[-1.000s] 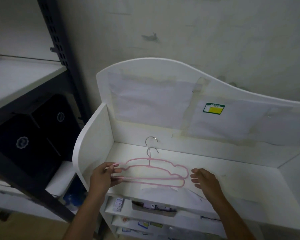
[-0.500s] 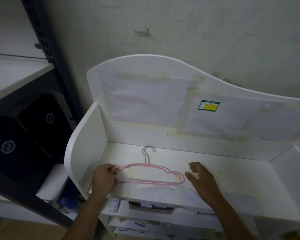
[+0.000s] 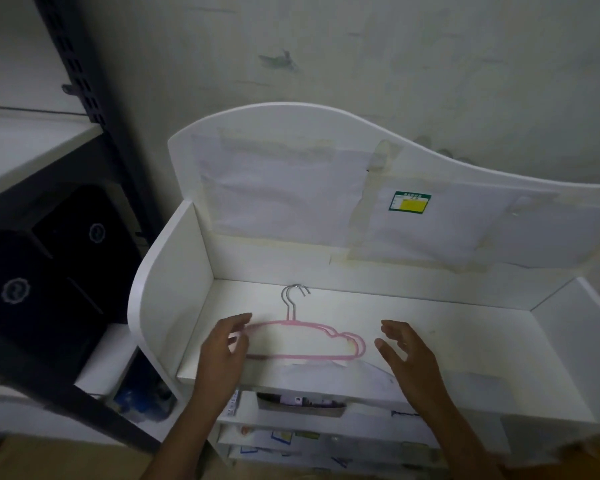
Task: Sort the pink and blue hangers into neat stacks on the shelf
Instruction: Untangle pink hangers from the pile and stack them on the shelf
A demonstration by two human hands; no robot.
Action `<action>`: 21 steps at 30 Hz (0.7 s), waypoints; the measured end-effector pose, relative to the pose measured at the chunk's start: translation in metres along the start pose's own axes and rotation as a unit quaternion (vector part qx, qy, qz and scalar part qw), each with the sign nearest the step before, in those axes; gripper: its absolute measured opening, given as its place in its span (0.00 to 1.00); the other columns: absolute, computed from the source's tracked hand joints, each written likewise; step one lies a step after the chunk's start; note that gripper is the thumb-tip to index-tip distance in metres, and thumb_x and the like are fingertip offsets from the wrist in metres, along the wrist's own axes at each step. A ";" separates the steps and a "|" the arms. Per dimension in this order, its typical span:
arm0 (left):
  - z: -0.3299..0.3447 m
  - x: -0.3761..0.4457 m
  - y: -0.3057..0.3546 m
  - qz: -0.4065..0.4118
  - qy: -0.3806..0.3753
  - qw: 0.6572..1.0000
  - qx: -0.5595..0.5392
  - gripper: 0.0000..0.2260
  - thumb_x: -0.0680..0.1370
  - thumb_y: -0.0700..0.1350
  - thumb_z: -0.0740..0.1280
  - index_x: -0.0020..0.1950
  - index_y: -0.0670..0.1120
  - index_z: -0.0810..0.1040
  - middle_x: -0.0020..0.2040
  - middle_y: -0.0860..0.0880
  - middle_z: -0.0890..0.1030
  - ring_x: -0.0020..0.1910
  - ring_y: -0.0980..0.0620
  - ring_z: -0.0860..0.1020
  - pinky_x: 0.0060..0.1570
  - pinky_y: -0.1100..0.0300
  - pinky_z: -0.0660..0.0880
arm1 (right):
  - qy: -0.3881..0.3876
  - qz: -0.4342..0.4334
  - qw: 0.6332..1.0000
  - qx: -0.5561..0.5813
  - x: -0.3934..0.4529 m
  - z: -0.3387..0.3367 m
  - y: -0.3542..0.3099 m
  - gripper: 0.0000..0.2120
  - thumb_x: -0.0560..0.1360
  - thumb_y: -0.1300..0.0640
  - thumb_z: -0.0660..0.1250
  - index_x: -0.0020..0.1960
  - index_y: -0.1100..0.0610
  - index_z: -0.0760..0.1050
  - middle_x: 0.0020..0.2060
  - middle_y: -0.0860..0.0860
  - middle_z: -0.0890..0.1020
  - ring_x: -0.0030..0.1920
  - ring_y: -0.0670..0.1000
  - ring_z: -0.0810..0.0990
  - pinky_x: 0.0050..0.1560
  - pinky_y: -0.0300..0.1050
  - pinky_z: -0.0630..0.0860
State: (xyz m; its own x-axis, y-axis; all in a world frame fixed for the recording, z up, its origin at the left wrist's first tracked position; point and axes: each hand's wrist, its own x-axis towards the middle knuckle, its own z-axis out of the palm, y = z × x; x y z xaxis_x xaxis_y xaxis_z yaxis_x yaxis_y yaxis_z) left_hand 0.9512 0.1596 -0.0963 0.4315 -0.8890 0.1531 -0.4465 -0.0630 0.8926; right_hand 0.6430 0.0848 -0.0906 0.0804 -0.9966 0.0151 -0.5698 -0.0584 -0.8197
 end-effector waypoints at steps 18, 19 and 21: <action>0.121 -0.131 0.134 0.012 -0.134 0.976 -0.169 0.12 0.80 0.44 0.66 0.62 0.54 0.76 0.59 0.58 0.81 0.58 0.60 0.78 0.50 0.72 0.74 | 0.087 0.028 0.988 0.124 -0.136 -0.169 0.062 0.19 0.73 0.40 0.67 0.62 0.40 0.70 0.60 0.39 0.78 0.61 0.43 0.76 0.64 0.51 0.75; 0.130 -0.141 0.145 0.020 -0.144 0.975 -0.166 0.12 0.80 0.44 0.67 0.62 0.54 0.76 0.59 0.58 0.81 0.58 0.60 0.79 0.50 0.71 0.74 | 0.098 0.024 0.987 0.126 -0.147 -0.184 0.067 0.24 0.71 0.35 0.67 0.63 0.42 0.71 0.60 0.40 0.78 0.61 0.43 0.77 0.63 0.50 0.76; 0.148 -0.159 0.166 0.034 -0.163 0.973 -0.161 0.12 0.80 0.45 0.67 0.62 0.54 0.76 0.58 0.59 0.81 0.57 0.60 0.79 0.51 0.70 0.74 | 0.126 0.020 0.982 0.136 -0.167 -0.212 0.079 0.30 0.69 0.33 0.68 0.65 0.48 0.72 0.60 0.44 0.79 0.61 0.44 0.77 0.62 0.48 0.77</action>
State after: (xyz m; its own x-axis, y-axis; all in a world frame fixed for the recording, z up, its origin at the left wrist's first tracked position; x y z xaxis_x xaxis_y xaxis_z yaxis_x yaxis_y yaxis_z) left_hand 0.6924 0.2238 -0.0354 0.1146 -0.9861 0.1207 -0.1736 0.0998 0.9798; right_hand 0.4109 0.2348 -0.0369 -0.1621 -0.9825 0.0921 -0.3257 -0.0349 -0.9448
